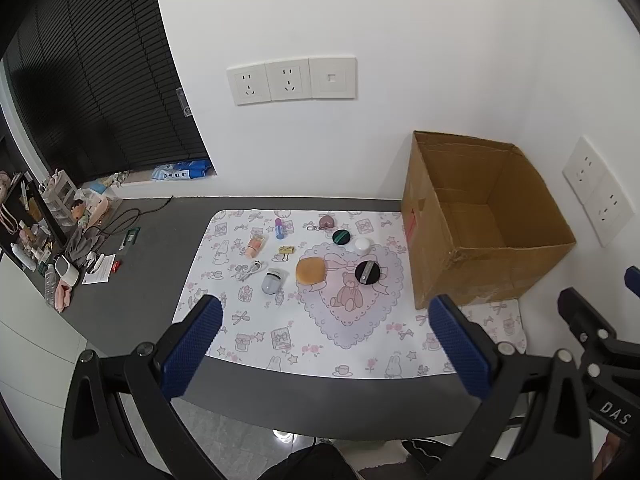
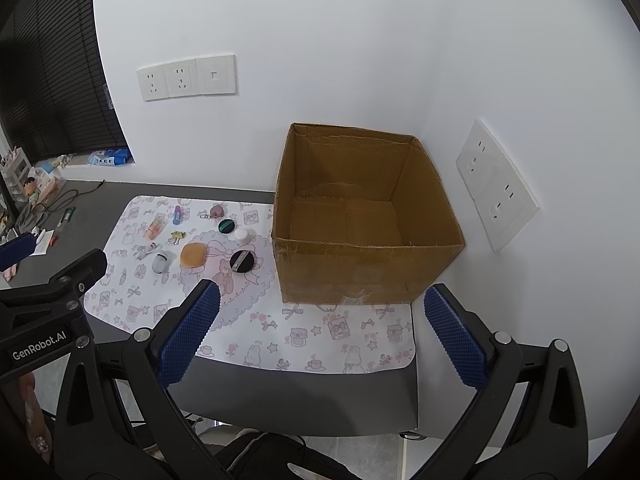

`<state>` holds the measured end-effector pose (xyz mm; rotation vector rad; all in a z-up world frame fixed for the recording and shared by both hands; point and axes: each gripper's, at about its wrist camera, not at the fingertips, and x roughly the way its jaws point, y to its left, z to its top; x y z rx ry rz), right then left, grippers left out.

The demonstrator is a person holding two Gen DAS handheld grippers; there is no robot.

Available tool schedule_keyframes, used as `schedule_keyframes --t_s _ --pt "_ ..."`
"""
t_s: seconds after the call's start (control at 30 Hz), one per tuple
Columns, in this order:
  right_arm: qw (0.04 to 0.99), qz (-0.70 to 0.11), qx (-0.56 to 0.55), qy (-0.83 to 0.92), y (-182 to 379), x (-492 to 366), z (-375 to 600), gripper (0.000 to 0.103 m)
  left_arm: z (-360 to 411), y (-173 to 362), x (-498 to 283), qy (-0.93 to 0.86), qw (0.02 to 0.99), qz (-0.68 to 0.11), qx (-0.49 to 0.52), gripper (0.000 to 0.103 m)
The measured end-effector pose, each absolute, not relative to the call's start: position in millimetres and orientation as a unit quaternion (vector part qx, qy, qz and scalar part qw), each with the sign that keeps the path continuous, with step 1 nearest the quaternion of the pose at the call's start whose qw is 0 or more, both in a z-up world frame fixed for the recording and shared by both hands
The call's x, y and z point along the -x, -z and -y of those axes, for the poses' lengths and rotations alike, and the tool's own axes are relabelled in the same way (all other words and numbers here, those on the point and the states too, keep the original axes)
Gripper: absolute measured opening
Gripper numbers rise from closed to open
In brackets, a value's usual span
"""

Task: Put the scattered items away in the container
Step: 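Move both tools toward the items on the patterned mat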

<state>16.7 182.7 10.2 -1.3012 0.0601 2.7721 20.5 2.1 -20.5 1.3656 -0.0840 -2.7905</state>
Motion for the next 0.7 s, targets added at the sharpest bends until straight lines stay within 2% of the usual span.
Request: schedule_keyframes --t_s 0.7 --pt "0.038 -0.020 0.426 -0.904 -9.7 -15.2 -183.6 0.103 -5.1 22.0 -20.5 0.895 0.028 0.029 -0.443 0.103"
